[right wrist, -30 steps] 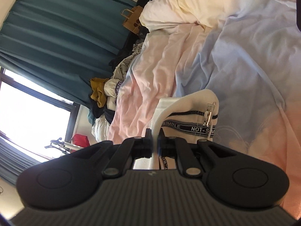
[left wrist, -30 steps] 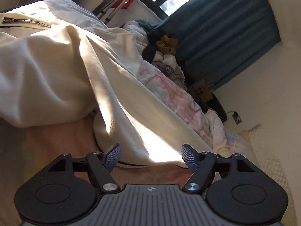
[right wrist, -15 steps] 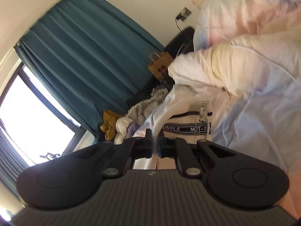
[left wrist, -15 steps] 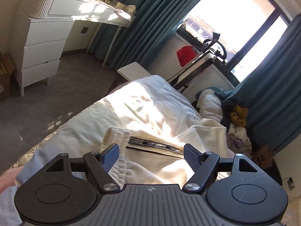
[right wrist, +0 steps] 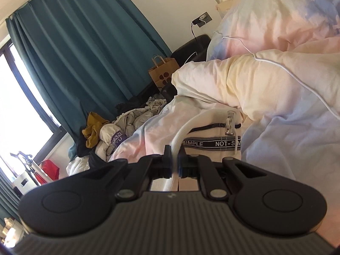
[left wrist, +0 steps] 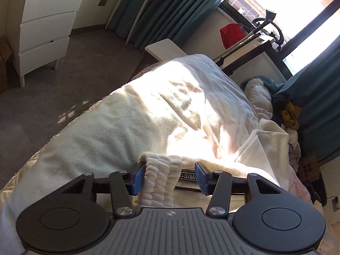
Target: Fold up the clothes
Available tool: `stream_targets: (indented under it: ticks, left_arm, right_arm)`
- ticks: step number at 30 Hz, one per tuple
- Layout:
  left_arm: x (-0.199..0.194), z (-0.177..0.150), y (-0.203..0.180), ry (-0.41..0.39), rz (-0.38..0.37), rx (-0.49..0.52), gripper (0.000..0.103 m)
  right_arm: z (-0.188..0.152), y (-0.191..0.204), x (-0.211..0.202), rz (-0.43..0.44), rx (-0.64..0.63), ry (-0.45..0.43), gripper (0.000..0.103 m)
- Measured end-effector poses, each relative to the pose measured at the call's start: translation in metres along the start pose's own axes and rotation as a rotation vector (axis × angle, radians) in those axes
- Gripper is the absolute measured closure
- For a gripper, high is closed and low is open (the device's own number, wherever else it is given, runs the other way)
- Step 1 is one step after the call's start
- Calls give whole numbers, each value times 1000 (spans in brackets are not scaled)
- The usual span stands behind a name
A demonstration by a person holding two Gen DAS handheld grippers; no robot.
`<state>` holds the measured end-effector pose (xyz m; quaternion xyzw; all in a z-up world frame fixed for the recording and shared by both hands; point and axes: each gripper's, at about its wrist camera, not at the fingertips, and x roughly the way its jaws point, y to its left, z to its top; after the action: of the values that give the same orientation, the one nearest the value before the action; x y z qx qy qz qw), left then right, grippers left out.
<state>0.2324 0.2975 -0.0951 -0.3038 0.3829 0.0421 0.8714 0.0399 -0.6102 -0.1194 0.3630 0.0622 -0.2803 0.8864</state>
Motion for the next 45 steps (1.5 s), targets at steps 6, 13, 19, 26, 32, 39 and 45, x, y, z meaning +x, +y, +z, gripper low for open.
stream_targets:
  ticks: [6,13,19,26,32,39,45]
  left_arm:
    - [-40,10,-35,-132,26,166,98]
    - [-120,45,-94,-284,-4,204,98]
    - [-182,93,-164,-427,-2,247,99]
    - [-172,116,-197,-453,48,243,98]
    - [-91,77,-158,-308,45,159,95]
    - [-122,43,-101,-313,30,22,47]
    - [-169,8,-44,-253,-36,-93,33]
  right_arm:
    - [-3,0,5,56,28,33,95]
    - [3,-2,-7,71,73,18,94]
    - [14,-13,-13,105,136,-26,95]
    - [20,-22,-14,89,152,-59,95]
    - [11,-22,-3,52,142,3,95]
    - [6,-13,-3,36,74,17,95]
    - [5,-14,-7,31,77,27,95]
